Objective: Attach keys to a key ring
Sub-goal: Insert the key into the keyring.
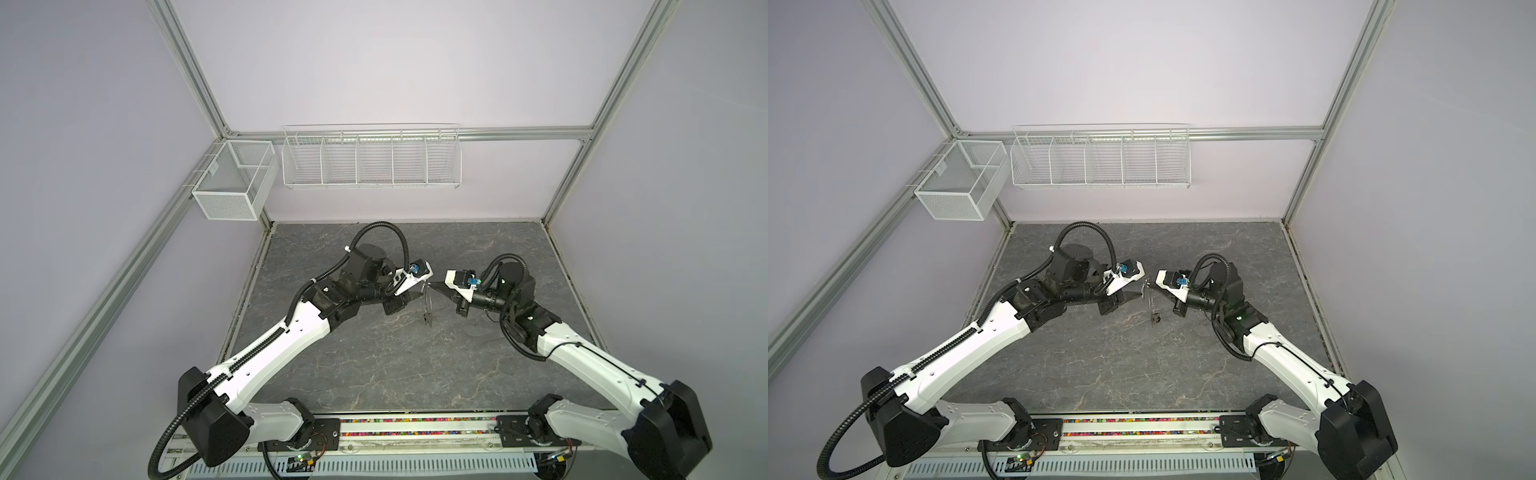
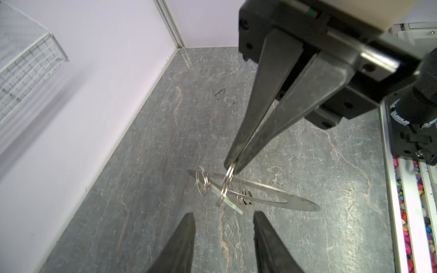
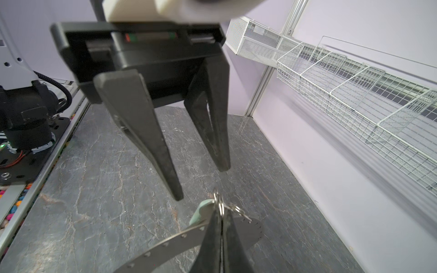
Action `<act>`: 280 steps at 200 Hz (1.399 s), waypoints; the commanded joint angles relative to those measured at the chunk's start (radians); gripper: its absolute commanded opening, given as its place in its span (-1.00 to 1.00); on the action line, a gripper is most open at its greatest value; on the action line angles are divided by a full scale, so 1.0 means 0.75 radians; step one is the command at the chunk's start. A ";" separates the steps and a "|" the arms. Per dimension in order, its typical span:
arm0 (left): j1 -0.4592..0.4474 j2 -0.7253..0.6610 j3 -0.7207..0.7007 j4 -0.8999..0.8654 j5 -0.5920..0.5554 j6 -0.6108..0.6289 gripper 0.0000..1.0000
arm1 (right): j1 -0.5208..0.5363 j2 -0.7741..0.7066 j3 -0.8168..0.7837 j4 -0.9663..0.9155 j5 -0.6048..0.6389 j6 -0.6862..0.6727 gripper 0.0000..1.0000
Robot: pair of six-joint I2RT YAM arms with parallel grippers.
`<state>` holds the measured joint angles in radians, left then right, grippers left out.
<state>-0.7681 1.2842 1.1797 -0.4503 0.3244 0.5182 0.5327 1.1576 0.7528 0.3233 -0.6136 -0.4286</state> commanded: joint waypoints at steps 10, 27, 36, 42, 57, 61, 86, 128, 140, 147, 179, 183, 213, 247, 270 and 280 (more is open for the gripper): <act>0.008 -0.028 -0.092 0.178 0.063 -0.104 -0.15 | 0.001 0.005 -0.011 0.153 -0.002 0.081 -0.85; 0.009 -0.024 -0.126 0.241 0.047 -0.149 -0.16 | 0.003 0.006 -0.008 0.171 0.008 0.095 -0.86; 0.009 -0.017 -0.133 0.258 0.020 -0.174 -0.16 | 0.003 0.007 -0.007 0.184 0.018 0.108 -0.86; 0.010 -0.010 -0.133 0.261 0.007 -0.180 -0.17 | 0.002 0.009 -0.004 0.187 0.023 0.116 -0.85; 0.010 -0.002 -0.139 0.286 -0.019 -0.199 -0.19 | 0.005 0.015 0.003 0.193 0.031 0.128 -0.86; 0.010 -0.001 -0.141 0.297 -0.022 -0.203 -0.20 | 0.006 0.018 0.005 0.198 0.035 0.135 -0.86; 0.010 0.006 -0.153 0.378 -0.026 -0.240 -0.25 | 0.010 0.031 0.007 0.214 0.058 0.154 -0.85; 0.008 0.053 -0.125 0.403 0.013 -0.259 -0.26 | 0.009 0.051 -0.003 0.285 0.104 0.204 -0.85; 0.009 0.070 -0.112 0.391 0.027 -0.256 -0.28 | 0.011 0.056 -0.005 0.307 0.113 0.216 -0.86; 0.009 0.080 -0.106 0.386 0.026 -0.261 -0.28 | 0.010 0.056 -0.010 0.325 0.119 0.224 -0.85; 0.010 0.104 -0.099 0.416 0.012 -0.272 -0.32 | 0.010 0.064 -0.008 0.364 0.115 0.257 -0.85; 0.010 0.108 -0.098 0.423 0.007 -0.277 -0.35 | 0.010 0.064 -0.008 0.366 0.115 0.258 -0.86; 0.008 0.115 -0.090 0.462 -0.035 -0.297 -0.41 | 0.009 0.068 -0.008 0.365 0.129 0.269 -0.86; 0.008 0.088 -0.101 0.498 -0.087 -0.303 -0.47 | 0.009 0.074 -0.009 0.361 0.137 0.271 -0.85; 0.008 0.073 -0.110 0.520 -0.104 -0.304 -0.57 | 0.009 0.080 -0.010 0.368 0.131 0.271 -0.86; 0.009 0.075 -0.113 0.520 -0.105 -0.302 -0.62 | 0.010 0.084 -0.009 0.374 0.127 0.273 -0.86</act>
<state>-0.7654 1.3632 1.0801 -0.0944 0.2646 0.3061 0.5339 1.2125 0.7528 0.5491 -0.5159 -0.2394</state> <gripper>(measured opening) 0.210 0.073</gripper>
